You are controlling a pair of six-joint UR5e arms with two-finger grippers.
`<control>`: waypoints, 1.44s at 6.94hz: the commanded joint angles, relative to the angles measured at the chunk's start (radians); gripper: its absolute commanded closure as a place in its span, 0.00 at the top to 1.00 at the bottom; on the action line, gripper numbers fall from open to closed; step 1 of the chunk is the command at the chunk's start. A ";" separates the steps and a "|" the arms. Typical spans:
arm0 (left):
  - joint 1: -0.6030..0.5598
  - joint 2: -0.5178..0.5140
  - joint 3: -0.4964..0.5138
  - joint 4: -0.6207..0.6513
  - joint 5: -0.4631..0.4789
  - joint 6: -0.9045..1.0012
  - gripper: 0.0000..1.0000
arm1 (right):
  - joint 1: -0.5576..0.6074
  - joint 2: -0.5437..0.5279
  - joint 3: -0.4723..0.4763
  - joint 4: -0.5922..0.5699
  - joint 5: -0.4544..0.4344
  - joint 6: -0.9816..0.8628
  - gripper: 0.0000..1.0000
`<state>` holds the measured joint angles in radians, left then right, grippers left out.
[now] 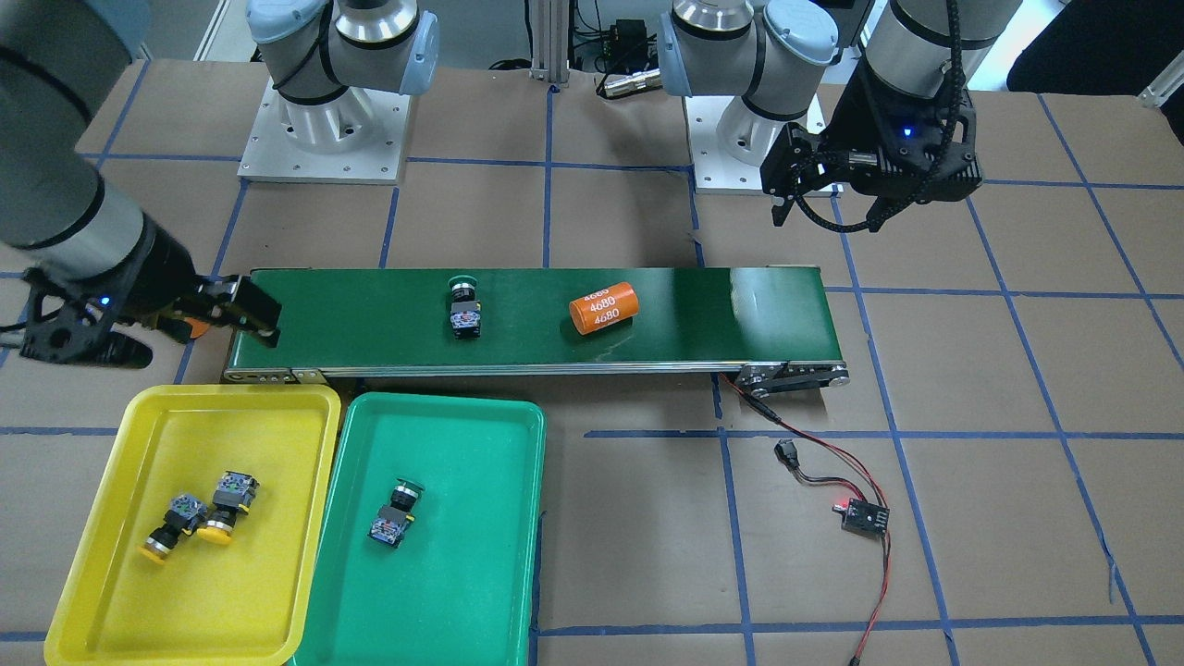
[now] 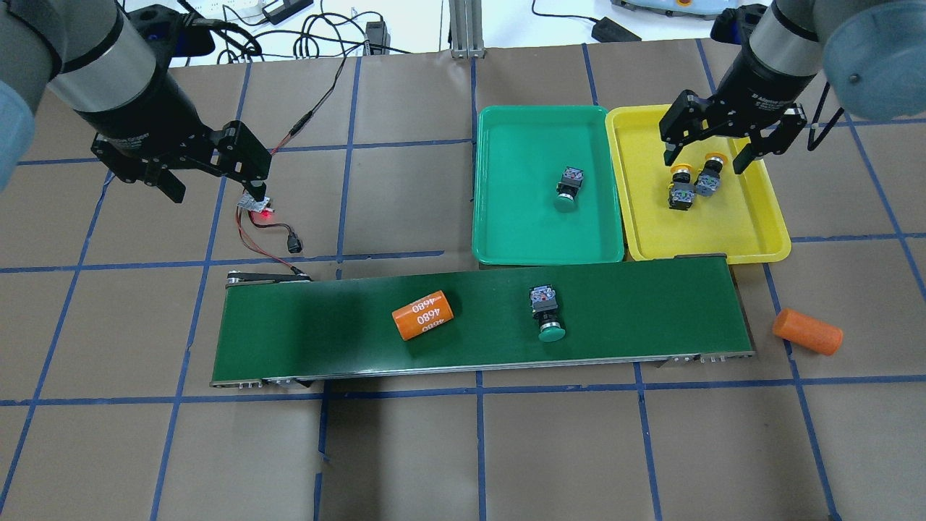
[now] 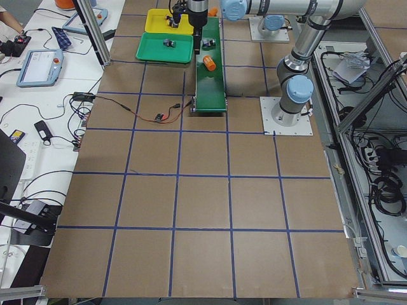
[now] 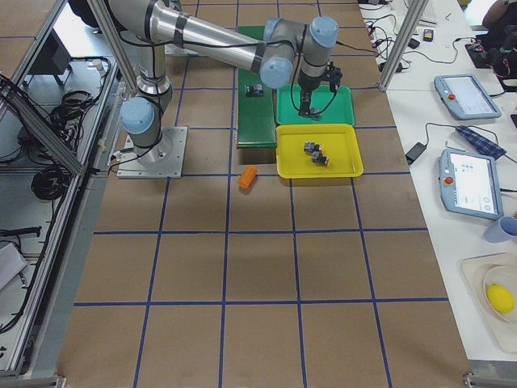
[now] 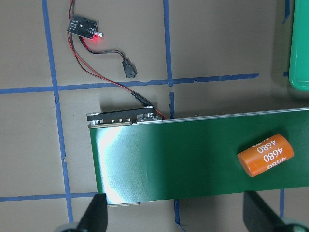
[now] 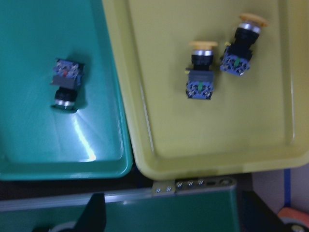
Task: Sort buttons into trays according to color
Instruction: 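Lower the right gripper to the belt and grasp the green-ringed button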
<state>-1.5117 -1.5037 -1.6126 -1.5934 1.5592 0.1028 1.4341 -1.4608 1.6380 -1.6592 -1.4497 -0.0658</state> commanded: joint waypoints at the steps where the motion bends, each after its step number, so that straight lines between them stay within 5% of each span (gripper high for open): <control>1: 0.001 -0.001 0.003 0.001 -0.001 0.000 1.00 | 0.097 -0.148 0.156 -0.025 -0.004 0.015 1.00; 4: -0.001 0.000 -0.001 0.001 -0.001 0.000 1.00 | 0.115 -0.126 0.307 -0.126 0.008 0.089 1.00; 10: -0.001 0.000 0.006 0.003 -0.002 0.000 1.00 | 0.209 0.034 0.350 -0.298 -0.003 0.153 1.00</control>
<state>-1.5125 -1.5034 -1.6094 -1.5909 1.5581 0.1028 1.6403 -1.4621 1.9819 -1.9187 -1.4535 0.0846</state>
